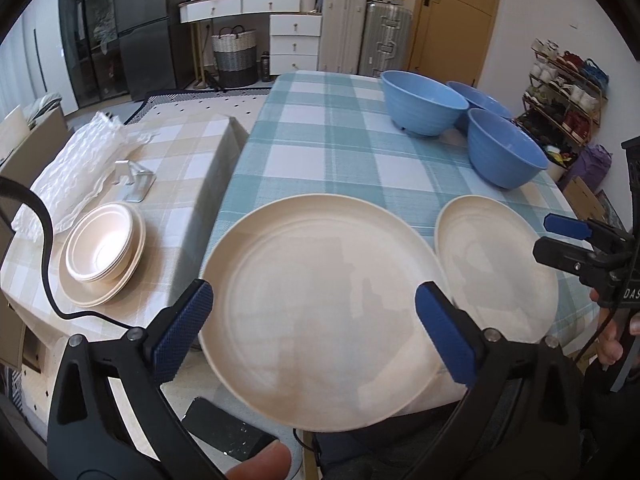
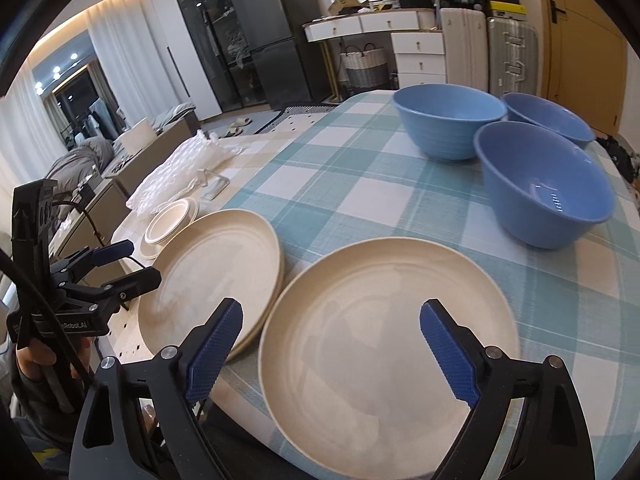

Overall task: Organize plates and bowls
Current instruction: 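Move both grippers to the rim of the next cream plate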

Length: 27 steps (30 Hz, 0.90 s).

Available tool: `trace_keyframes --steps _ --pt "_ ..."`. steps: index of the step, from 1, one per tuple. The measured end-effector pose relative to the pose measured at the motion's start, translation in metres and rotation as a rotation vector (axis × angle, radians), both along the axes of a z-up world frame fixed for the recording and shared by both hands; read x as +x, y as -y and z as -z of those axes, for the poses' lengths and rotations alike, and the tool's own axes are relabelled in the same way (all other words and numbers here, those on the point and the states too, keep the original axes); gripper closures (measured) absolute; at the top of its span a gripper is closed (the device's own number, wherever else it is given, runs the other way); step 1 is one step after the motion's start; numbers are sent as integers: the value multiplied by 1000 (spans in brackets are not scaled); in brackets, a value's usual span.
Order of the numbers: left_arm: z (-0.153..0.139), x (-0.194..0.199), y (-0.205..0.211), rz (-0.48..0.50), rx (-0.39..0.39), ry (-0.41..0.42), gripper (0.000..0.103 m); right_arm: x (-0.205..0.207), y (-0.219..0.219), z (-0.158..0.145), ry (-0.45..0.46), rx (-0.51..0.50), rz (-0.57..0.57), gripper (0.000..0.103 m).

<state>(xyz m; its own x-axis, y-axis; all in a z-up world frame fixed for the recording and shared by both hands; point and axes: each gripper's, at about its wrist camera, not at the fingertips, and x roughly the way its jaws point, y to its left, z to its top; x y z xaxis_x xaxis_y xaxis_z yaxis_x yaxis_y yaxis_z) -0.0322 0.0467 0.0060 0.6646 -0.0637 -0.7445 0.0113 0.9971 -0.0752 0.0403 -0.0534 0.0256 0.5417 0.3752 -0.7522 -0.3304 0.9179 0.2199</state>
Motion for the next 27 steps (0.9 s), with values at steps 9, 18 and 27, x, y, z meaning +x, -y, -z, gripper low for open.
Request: trace_keyframes --steps 9,18,27 --pt "-13 6 45 92 10 18 2 -15 42 -5 14 17 89 10" --pt "-25 21 80 221 10 36 2 -25 69 -8 23 6 141 10" --pt "-28 40 102 296 25 26 2 -27 78 -4 16 6 161 10"
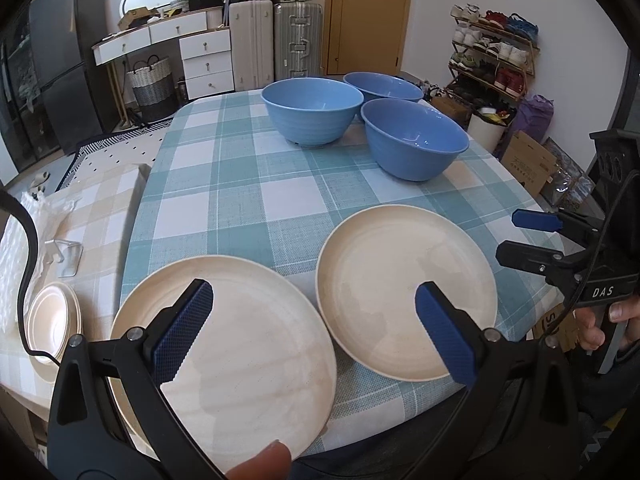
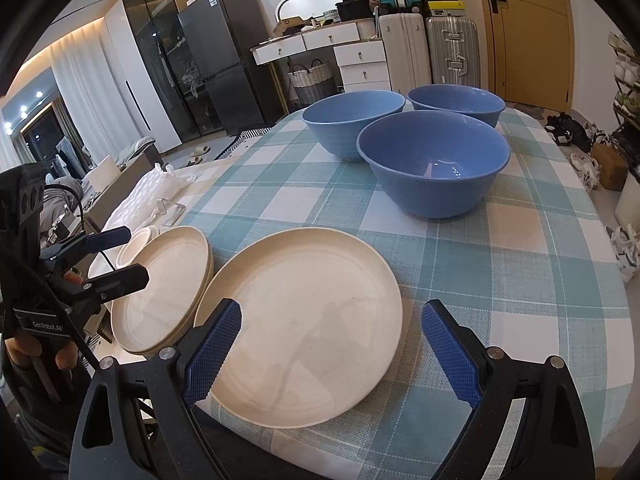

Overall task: Organize plates and bowls
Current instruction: 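Move both grippers to the rim of the next cream plate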

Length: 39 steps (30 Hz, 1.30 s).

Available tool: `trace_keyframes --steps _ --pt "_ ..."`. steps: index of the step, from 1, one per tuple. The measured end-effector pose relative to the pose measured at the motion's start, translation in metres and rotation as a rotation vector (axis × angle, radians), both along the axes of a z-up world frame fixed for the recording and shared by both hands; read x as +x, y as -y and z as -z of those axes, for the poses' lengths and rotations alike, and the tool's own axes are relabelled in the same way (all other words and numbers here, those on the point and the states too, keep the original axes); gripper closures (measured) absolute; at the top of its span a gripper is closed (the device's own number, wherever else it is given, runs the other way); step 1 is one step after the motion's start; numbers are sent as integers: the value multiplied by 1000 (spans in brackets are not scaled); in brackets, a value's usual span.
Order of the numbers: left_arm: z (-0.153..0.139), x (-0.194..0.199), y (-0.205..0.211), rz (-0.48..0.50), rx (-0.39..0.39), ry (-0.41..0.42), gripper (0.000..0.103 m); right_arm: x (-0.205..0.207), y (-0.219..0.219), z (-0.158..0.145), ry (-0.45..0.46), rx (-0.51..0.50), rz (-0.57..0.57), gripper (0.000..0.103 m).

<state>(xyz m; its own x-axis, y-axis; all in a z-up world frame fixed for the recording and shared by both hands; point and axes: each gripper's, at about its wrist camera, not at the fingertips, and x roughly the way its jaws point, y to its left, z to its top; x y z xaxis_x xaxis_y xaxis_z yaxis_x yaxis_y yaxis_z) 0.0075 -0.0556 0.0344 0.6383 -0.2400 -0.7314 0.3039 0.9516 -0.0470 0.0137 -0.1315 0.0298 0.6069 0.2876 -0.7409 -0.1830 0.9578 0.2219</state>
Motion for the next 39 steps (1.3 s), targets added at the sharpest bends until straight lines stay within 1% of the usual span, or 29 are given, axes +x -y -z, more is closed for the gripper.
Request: trace_keyframes --steps 8,19,24,26,29,31,35,39 --pt "0 12 17 47 9 -8 2 -1 7 6 -6 -1 17 10" --pt "12 30 31 114 0 -45 2 -2 18 14 -22 13 42 10" --pt "19 36 34 147 0 -64 2 -4 20 17 -27 -3 48 10" --pt "22 39 36 156 9 -67 2 -6 21 18 -29 -1 48 10" --pt "25 43 37 143 29 -61 2 -5 22 20 -30 -6 49 10" --pt "28 44 39 155 28 -69 2 -5 24 23 -35 -12 58 10" --pt "34 48 44 188 52 -78 2 -5 25 28 -48 -9 57 10" --pt "40 54 48 210 54 -98 2 -7 24 31 -56 -14 52 10"
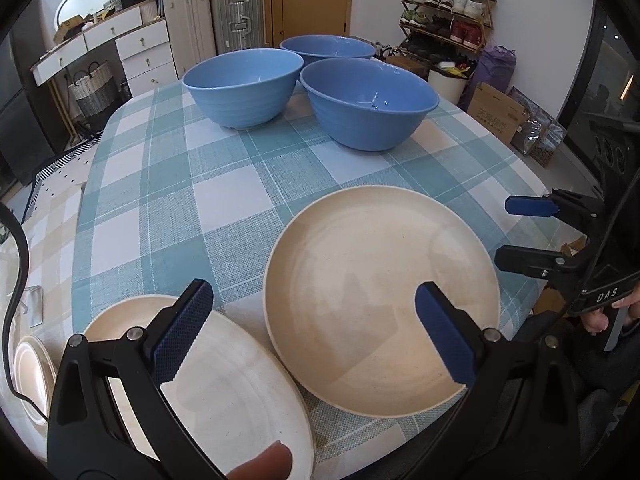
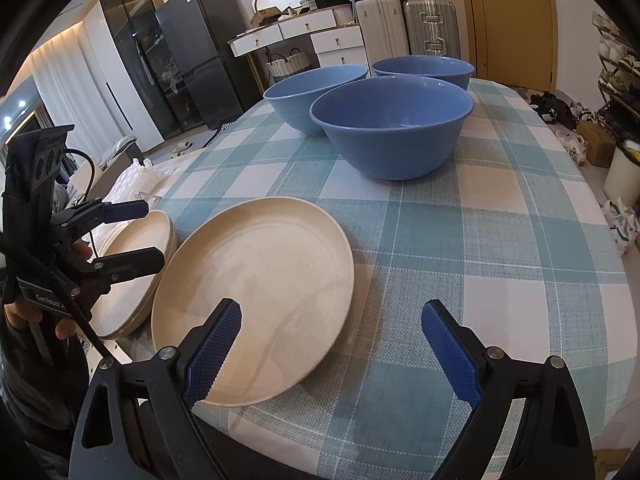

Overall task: Organize plates and bowls
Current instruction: 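Move both grippers to the rim of the next cream plate, then close the left gripper on the plate rim while the right gripper grips it too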

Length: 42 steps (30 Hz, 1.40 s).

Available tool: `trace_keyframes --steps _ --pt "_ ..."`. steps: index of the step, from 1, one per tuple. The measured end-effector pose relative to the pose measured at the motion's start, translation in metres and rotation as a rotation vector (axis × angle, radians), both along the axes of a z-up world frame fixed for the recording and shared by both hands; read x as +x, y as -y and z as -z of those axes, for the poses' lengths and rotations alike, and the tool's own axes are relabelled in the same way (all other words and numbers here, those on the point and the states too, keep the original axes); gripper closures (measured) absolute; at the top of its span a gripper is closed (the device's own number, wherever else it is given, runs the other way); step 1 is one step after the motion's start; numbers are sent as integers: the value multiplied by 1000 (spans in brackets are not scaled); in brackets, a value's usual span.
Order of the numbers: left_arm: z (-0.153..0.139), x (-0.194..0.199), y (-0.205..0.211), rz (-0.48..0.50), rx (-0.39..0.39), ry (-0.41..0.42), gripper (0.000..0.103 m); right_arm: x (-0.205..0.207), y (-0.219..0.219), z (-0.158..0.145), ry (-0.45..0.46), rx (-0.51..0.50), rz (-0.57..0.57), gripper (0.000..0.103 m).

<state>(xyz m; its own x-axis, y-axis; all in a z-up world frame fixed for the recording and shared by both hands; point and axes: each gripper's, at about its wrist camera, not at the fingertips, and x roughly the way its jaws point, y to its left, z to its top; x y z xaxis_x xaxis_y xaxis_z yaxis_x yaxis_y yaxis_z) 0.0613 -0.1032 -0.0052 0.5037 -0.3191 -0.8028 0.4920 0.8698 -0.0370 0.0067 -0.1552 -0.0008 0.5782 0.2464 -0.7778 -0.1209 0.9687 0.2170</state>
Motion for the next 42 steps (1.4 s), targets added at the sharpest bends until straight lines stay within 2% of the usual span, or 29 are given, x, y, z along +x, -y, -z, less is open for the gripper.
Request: trace_keyframes --steps 7,26,38,42 --pt "10 10 4 38 1 -32 2 1 2 3 -16 16 2 10" --pt "29 21 6 47 6 -81 4 3 -1 14 -48 6 -4 10" --pt "43 24 8 59 21 -125 15 5 -3 23 -77 20 -19 10" --pt "46 25 10 64 31 -136 26 6 -3 25 -89 27 -19 10"
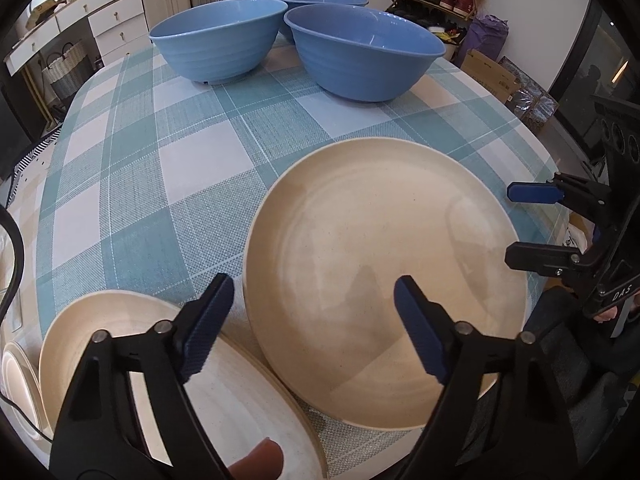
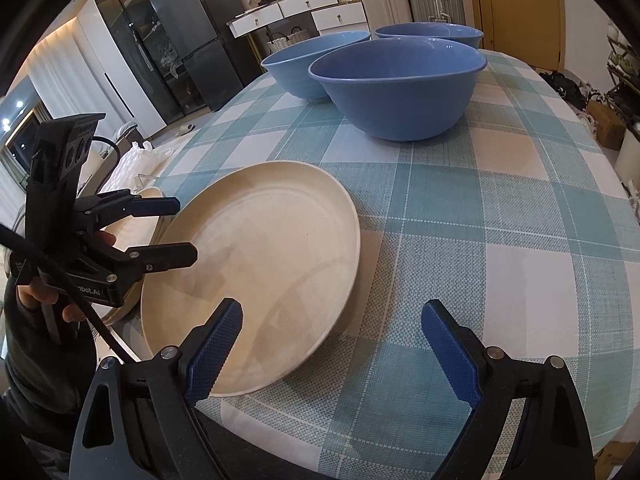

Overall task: Organize plates and bowls
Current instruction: 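Close the left gripper on the plate rim while the right gripper grips it too, then lift the cream plate off the table with both grippers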

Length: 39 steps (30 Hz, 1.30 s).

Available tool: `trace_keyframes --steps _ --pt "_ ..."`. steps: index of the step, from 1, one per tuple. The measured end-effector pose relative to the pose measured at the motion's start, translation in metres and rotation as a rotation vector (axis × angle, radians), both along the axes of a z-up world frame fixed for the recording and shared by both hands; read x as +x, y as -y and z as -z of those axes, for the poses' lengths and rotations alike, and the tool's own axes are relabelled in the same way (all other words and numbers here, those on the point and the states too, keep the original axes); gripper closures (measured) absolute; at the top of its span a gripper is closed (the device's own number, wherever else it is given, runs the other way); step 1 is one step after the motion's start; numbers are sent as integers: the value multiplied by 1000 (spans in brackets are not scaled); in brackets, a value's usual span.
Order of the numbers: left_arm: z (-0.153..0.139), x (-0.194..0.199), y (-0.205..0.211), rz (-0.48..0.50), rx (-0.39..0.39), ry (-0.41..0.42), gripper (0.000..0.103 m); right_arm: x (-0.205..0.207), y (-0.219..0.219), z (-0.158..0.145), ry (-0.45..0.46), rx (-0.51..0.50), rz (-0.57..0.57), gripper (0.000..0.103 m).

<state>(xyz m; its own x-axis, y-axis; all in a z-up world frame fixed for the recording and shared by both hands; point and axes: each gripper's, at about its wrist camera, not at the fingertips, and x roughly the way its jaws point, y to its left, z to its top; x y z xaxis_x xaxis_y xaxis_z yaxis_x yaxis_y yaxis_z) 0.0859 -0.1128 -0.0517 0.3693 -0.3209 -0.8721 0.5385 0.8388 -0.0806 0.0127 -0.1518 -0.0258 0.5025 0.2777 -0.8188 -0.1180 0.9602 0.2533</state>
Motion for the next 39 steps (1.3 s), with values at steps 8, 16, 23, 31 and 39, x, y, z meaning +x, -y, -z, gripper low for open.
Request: trace_keyframes --steps 8,16,23,31,39 --pt "3 1 -1 -9 11 -1 38 0 -1 4 -13 -14 2 30" --pt "5 1 -3 -19 34 16 46 0 -3 8 -30 -10 -5 36" --pt "9 1 -1 -21 47 2 51 1 -5 11 -37 -1 -7 43" --pt "14 2 0 -25 45 -13 63 1 -4 12 -33 2 -5 58" --pt "13 5 -7 -78 34 -11 78 2 -2 13 -25 14 8 77"
